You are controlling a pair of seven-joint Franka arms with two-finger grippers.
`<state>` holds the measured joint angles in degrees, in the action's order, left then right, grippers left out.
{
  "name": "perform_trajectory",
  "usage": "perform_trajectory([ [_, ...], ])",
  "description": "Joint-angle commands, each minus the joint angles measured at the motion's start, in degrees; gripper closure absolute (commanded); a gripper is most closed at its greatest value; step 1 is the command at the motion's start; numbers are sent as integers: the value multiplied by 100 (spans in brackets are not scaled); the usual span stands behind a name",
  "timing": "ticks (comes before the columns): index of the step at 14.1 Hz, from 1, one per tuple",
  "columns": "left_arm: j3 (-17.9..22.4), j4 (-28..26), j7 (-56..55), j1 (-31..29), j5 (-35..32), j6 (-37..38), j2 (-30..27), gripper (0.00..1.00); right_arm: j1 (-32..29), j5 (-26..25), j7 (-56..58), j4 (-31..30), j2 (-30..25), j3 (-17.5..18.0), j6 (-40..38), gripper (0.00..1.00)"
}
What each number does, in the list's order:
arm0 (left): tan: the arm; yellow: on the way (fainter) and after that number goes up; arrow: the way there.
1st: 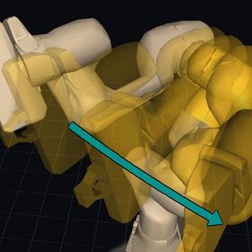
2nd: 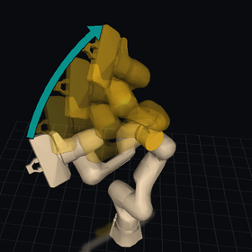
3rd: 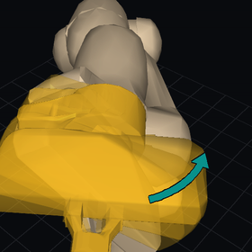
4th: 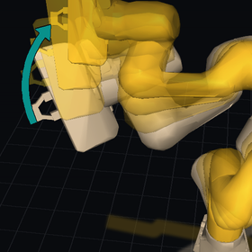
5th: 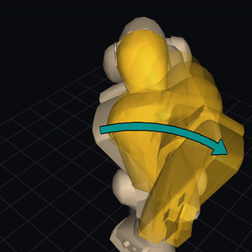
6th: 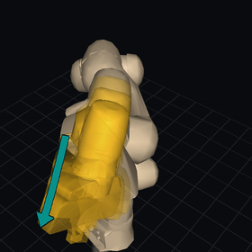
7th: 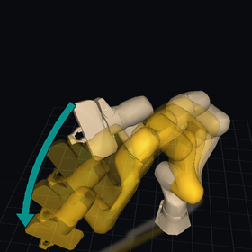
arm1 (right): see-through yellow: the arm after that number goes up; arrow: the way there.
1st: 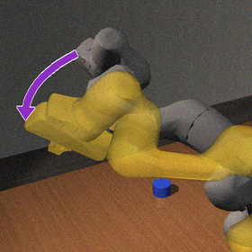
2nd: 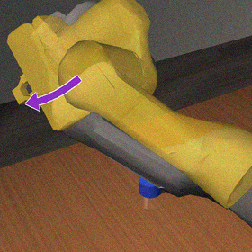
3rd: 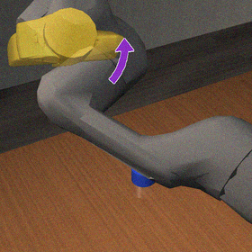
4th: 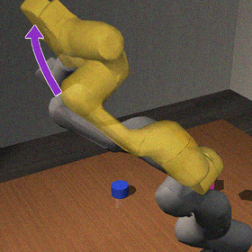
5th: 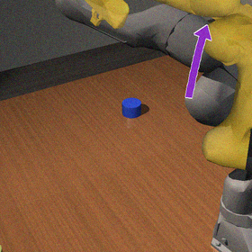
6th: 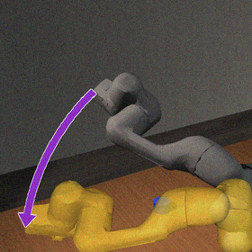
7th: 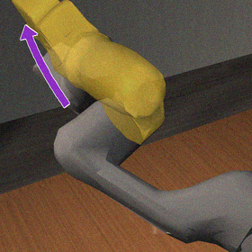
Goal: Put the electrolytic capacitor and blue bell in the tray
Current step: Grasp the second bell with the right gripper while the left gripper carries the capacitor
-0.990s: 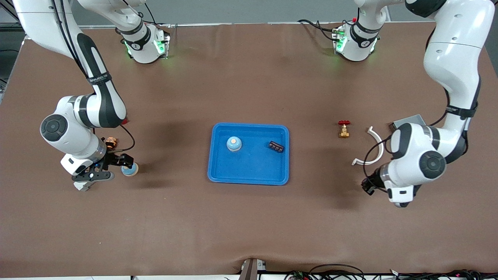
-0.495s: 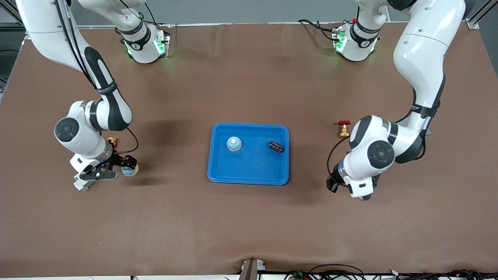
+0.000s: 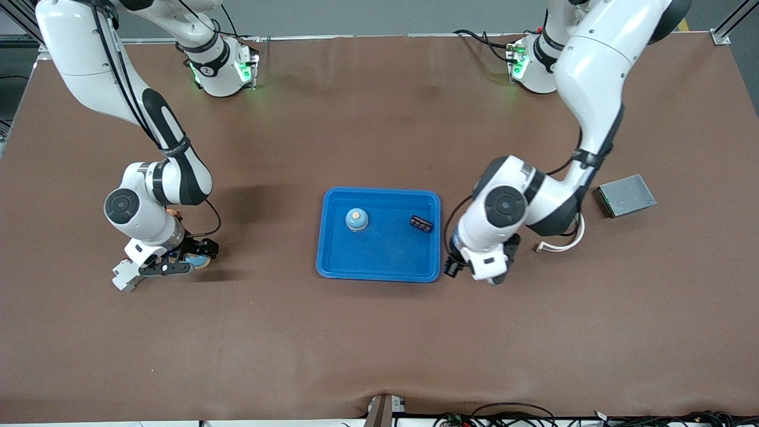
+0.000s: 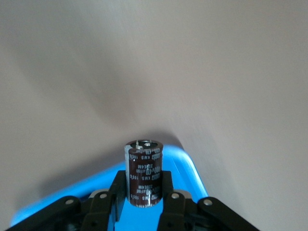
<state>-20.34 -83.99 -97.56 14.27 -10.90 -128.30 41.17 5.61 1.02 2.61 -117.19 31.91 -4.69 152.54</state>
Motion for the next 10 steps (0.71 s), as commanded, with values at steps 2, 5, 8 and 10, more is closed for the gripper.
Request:
perform_trajectory([
  [2, 100, 445, -368, 444, 70, -80, 391, 100, -69, 12, -59, 38, 17, 73, 30, 0],
  [5, 309, 444, -771, 821, 35, -378, 664, 100, -78, 12, -50, 47, 8, 73, 21, 0],
  [8, 794, 445, -939, 1314, 70, -459, 691, 100, -69, 12, 11, 47, 8, 73, 21, 100],
  [10, 794, 436, -1019, 1315, 44, -467, 760, 100, -52, 12, -15, 56, 8, 73, 21, 100],
])
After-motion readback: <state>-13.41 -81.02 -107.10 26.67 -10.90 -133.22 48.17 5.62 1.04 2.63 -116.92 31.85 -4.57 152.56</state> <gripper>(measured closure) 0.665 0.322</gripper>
